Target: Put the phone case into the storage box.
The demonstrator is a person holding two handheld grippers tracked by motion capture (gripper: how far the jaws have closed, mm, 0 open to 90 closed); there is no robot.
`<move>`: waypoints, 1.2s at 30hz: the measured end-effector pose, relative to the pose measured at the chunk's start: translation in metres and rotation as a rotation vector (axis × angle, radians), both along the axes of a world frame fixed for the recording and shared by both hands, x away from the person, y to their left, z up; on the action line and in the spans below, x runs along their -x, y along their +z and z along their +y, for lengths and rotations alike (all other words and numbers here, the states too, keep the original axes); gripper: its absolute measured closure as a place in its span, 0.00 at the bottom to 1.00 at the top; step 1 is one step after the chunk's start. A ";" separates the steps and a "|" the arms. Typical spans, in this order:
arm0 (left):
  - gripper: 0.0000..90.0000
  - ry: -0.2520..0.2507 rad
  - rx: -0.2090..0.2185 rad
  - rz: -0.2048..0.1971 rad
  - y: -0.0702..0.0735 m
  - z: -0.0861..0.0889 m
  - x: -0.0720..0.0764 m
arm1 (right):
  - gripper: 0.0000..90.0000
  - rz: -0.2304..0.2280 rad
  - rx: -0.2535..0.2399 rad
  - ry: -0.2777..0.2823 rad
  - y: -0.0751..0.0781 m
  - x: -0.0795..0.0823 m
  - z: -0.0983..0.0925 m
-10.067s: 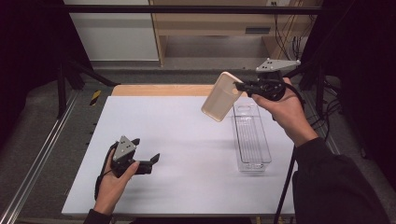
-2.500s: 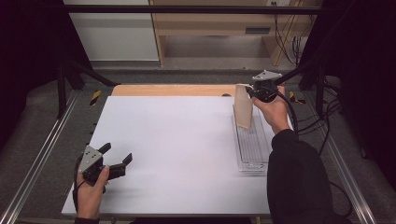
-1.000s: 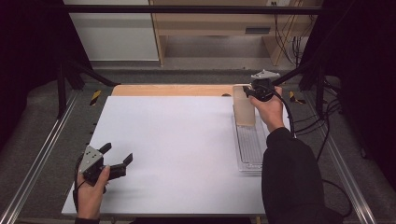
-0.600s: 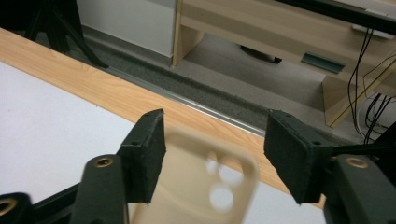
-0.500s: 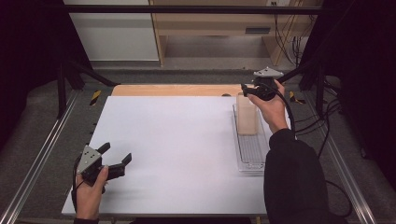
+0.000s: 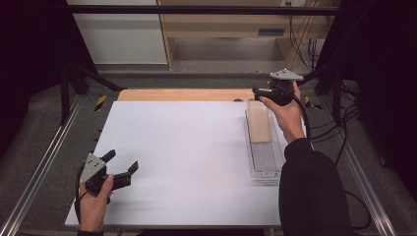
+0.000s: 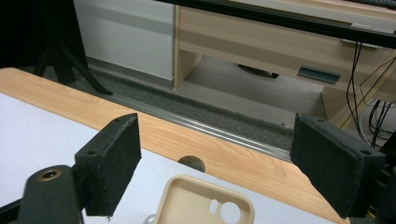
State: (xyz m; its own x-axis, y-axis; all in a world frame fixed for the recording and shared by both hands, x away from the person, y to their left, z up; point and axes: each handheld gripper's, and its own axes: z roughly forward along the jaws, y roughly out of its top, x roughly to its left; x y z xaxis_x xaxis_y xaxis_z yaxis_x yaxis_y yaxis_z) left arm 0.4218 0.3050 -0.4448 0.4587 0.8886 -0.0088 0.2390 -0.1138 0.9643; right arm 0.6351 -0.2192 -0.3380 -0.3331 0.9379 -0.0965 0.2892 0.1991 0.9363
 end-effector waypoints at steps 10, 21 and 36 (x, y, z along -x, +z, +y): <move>0.06 -0.004 0.004 -0.002 0.000 -0.001 0.001 | 0.15 -0.030 -0.108 0.004 0.011 0.006 0.005; 0.06 0.001 0.005 -0.006 0.001 0.001 0.002 | 0.11 -0.047 -0.096 0.016 0.017 0.014 0.012; 0.05 -0.008 0.023 -0.023 -0.001 0.001 0.003 | 0.09 -0.060 -0.100 0.036 0.022 0.024 0.023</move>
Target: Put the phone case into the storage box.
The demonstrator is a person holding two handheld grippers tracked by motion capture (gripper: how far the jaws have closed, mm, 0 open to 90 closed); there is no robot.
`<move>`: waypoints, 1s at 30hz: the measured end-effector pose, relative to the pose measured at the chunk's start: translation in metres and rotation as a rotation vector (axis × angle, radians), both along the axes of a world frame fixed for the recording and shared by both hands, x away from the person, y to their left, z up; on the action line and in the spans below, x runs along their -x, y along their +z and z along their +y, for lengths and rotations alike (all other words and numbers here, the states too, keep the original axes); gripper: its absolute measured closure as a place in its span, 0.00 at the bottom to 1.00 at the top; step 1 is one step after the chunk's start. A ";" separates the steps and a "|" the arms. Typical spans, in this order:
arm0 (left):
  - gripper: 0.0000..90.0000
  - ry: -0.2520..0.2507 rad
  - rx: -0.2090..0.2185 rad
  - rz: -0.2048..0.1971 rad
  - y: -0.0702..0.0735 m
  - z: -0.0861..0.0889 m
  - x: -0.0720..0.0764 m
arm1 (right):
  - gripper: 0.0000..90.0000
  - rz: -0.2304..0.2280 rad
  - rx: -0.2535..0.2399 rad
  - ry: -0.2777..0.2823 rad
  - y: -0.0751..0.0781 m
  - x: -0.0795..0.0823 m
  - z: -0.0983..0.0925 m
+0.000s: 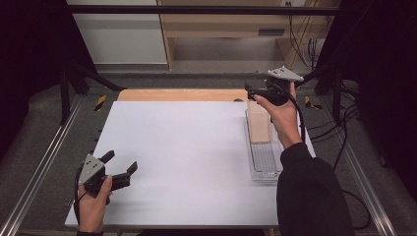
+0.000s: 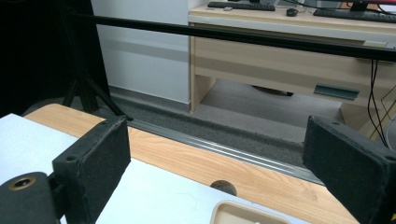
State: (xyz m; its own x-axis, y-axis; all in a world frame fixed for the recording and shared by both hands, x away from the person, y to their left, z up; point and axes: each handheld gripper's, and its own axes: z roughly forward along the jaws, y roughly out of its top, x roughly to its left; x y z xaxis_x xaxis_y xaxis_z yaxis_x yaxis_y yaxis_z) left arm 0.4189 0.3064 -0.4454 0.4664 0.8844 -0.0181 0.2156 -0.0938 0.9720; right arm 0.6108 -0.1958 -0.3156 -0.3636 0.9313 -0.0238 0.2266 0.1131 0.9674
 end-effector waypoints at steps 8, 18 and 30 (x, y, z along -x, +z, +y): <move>0.03 -0.016 0.017 -0.040 0.001 -0.001 0.003 | 0.08 -0.011 -0.020 -0.002 0.005 0.005 0.003; 0.03 -0.006 0.044 -0.057 -0.002 0.007 0.017 | 0.05 -0.010 -0.052 -0.024 0.000 0.011 0.009; 0.03 -0.001 0.075 -0.060 -0.004 0.011 0.026 | 0.04 0.005 -0.035 -0.035 -0.003 0.025 0.014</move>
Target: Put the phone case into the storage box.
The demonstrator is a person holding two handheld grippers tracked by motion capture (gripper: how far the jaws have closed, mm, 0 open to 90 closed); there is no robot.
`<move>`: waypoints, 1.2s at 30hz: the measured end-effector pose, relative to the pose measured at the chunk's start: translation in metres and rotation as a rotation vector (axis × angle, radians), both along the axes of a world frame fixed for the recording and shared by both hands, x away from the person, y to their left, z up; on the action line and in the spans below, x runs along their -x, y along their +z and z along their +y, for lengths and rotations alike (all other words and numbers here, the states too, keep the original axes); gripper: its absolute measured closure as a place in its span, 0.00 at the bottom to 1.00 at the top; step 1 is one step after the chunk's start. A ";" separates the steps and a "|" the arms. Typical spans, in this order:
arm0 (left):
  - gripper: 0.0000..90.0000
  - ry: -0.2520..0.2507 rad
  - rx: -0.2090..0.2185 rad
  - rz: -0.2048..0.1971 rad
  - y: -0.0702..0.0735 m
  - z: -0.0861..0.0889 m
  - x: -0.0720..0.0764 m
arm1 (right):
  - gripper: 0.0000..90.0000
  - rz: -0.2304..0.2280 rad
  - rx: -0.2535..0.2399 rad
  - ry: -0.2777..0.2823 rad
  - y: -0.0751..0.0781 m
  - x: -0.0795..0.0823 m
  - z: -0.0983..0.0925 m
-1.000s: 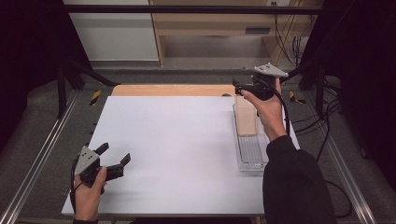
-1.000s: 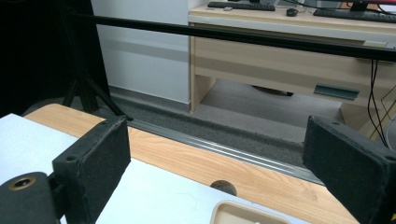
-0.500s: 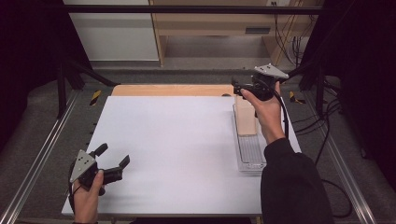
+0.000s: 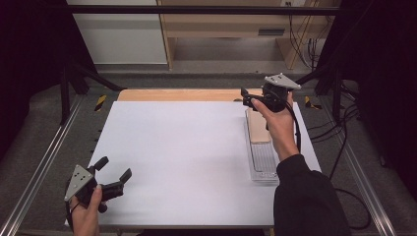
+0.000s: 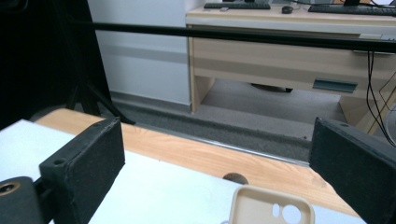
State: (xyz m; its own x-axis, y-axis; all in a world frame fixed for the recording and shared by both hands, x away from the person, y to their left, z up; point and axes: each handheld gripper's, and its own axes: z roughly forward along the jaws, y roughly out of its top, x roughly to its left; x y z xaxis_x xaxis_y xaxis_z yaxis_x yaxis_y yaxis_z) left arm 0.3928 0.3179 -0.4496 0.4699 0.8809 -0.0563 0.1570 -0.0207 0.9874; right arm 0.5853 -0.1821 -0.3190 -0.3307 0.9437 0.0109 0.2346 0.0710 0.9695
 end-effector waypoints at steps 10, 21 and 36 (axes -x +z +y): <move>0.03 -0.010 -0.004 0.032 -0.006 -0.005 -0.003 | 0.03 0.015 -0.011 0.017 -0.011 0.018 0.004; 0.03 -0.013 -0.022 0.048 -0.008 -0.005 -0.005 | 0.03 0.017 -0.009 0.018 -0.016 0.026 0.011; 0.03 -0.016 -0.011 0.047 -0.008 -0.004 -0.006 | 0.03 0.032 -0.018 0.047 -0.016 0.045 0.014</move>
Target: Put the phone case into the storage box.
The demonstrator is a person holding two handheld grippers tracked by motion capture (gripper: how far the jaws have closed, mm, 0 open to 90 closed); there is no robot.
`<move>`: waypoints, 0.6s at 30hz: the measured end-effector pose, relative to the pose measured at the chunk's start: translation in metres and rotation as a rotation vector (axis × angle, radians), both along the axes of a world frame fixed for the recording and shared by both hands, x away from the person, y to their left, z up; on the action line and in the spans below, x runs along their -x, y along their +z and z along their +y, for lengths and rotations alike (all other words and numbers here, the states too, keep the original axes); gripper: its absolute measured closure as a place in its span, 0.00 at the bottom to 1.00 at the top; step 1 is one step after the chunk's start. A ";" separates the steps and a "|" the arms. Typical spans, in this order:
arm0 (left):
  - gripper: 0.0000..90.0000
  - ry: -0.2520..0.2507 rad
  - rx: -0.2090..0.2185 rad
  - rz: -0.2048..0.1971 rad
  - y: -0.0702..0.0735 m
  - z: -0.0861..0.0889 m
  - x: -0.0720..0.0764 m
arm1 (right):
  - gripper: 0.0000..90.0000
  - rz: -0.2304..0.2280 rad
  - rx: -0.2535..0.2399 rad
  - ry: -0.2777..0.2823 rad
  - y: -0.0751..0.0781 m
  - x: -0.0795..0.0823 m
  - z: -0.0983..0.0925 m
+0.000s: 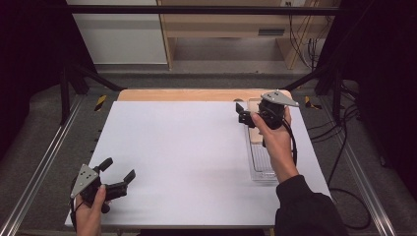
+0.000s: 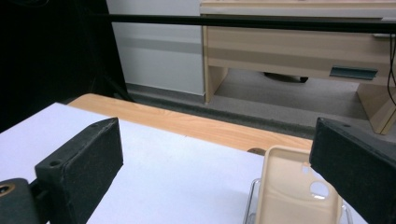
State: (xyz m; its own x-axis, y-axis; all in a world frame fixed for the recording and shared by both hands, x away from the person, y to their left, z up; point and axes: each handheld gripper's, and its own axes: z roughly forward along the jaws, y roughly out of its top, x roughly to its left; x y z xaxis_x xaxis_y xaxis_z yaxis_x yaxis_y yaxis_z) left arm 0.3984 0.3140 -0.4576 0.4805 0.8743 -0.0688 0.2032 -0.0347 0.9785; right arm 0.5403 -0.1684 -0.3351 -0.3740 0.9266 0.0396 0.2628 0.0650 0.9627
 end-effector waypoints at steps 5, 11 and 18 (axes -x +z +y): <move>0.03 -0.006 0.002 0.004 -0.001 -0.001 0.000 | 0.03 -0.003 0.017 0.001 -0.003 0.008 0.000; 0.03 -0.005 0.001 0.005 -0.001 -0.001 0.000 | 0.04 0.013 0.012 -0.001 -0.007 0.015 -0.003; 0.03 -0.007 0.002 0.008 -0.001 -0.001 0.000 | 0.04 0.004 0.008 0.006 -0.010 0.024 -0.006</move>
